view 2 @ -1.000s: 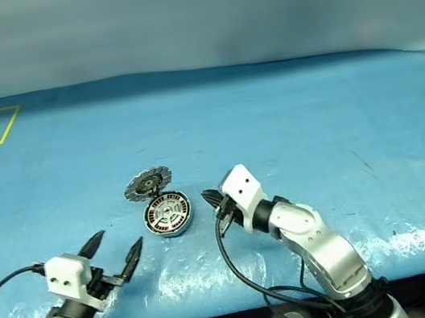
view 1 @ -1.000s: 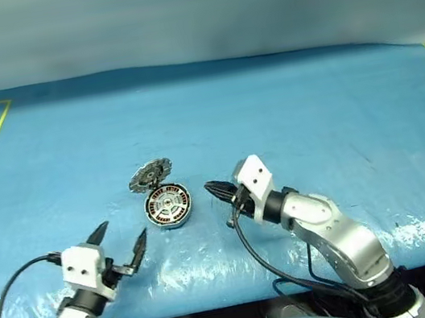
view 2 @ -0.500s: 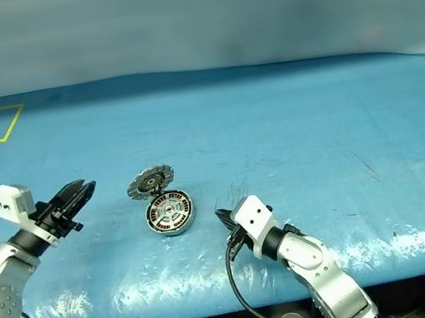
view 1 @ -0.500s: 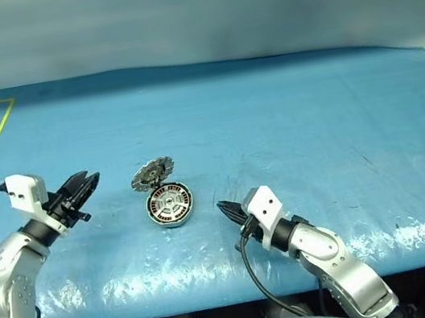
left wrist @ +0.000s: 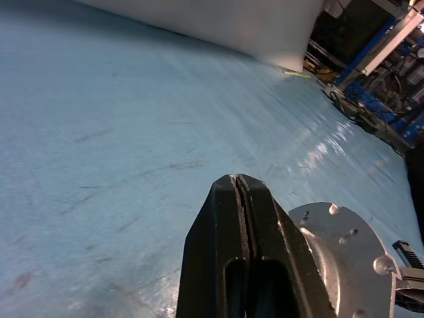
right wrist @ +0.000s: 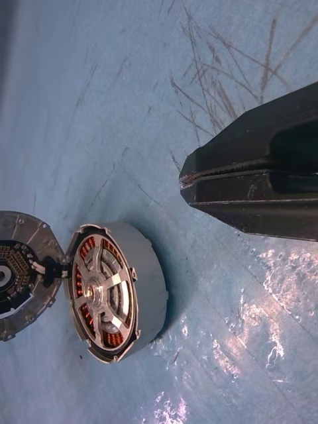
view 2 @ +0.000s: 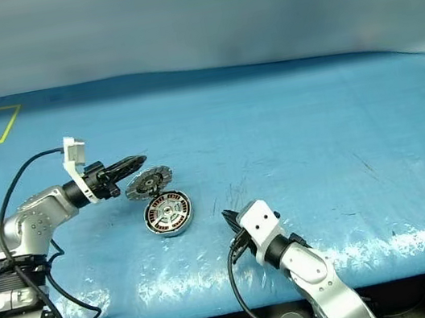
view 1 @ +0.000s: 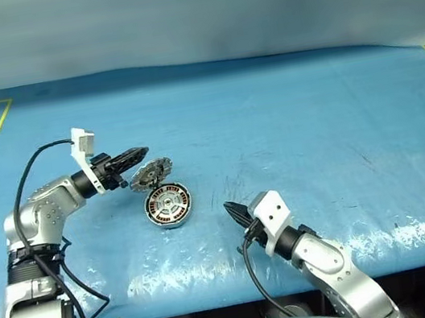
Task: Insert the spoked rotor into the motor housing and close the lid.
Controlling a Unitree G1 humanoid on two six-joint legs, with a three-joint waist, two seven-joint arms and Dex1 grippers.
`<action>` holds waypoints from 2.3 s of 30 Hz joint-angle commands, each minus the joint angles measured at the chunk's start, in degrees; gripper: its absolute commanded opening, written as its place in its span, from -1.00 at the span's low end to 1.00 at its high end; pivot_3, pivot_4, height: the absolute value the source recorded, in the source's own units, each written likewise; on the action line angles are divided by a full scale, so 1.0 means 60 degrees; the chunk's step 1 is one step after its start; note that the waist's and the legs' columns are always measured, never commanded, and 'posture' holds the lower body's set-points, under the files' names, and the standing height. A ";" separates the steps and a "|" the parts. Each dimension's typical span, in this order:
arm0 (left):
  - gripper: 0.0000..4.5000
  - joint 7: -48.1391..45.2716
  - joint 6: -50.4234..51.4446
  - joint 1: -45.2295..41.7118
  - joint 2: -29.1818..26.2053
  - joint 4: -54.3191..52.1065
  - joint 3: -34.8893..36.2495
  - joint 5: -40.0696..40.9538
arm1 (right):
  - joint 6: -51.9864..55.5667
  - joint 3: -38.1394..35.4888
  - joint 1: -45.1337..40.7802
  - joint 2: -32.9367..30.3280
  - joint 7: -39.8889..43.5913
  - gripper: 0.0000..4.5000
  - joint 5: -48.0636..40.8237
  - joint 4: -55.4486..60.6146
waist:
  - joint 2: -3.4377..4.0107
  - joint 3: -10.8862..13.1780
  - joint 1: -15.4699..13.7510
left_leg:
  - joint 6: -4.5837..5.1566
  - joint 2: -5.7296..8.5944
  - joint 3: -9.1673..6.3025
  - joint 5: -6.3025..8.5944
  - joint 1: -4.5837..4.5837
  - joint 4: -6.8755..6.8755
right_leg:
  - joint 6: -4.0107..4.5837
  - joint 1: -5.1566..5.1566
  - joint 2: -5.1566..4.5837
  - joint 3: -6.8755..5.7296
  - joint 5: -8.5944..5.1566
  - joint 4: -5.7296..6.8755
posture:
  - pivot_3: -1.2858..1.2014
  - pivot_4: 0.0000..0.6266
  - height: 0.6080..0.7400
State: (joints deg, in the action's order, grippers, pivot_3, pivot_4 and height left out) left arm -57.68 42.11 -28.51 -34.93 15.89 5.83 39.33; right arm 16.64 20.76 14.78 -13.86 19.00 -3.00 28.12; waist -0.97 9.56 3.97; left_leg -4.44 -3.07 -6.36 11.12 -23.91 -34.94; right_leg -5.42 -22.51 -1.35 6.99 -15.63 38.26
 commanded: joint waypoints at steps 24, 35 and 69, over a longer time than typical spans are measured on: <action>-0.99 -0.1877 -0.0664 0.0791 -0.0697 -0.1523 -0.2446 -0.2343 | 0.0180 -0.0193 -0.1029 0.0588 -0.0144 -1.00 -0.0134 -0.0301 | 0.0004 0.0002 -0.0076 | -0.0001 0.0000 -0.0001 -0.0002 -0.0001 -0.0008 | 0.0008 0.0003 -0.0001 0.0001 -0.0004 0.0007 | 0.03 -0.52 1.00; -0.99 -0.0782 -0.0403 0.1870 -0.0839 -0.3710 0.0363 -0.0732 | 0.1034 -0.0342 -0.1361 0.0576 -0.0149 -1.00 -0.0339 0.0113 | 0.0006 0.0006 -0.0033 | 0.0000 -0.0002 -0.0001 -0.0002 -0.0001 -0.0008 | 0.0008 -0.0004 -0.0002 0.0001 -0.0005 0.0021 | 0.03 -0.52 1.00; -0.99 0.4685 -0.9536 0.9553 0.3439 -0.6026 -0.1681 -0.5535 | 0.2407 -0.0496 -0.3155 -0.0283 0.1133 -1.00 -0.0709 -0.0148 | -0.0001 0.0005 -0.0065 | 0.0003 0.0008 0.0020 -0.0001 -0.0013 -0.0025 | 0.0045 -0.0005 -0.0017 0.0018 -0.0023 -0.0014 | 0.03 -0.52 1.00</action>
State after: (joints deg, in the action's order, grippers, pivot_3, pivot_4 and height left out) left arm -28.53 -13.11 29.04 -13.79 -20.81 -3.58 5.44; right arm 32.52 18.55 -3.59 -15.76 26.00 -6.90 25.61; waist -0.97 9.59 3.57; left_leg -4.42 -3.02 -6.24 11.11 -23.99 -35.09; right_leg -5.15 -22.54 -1.45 7.10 -15.77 38.17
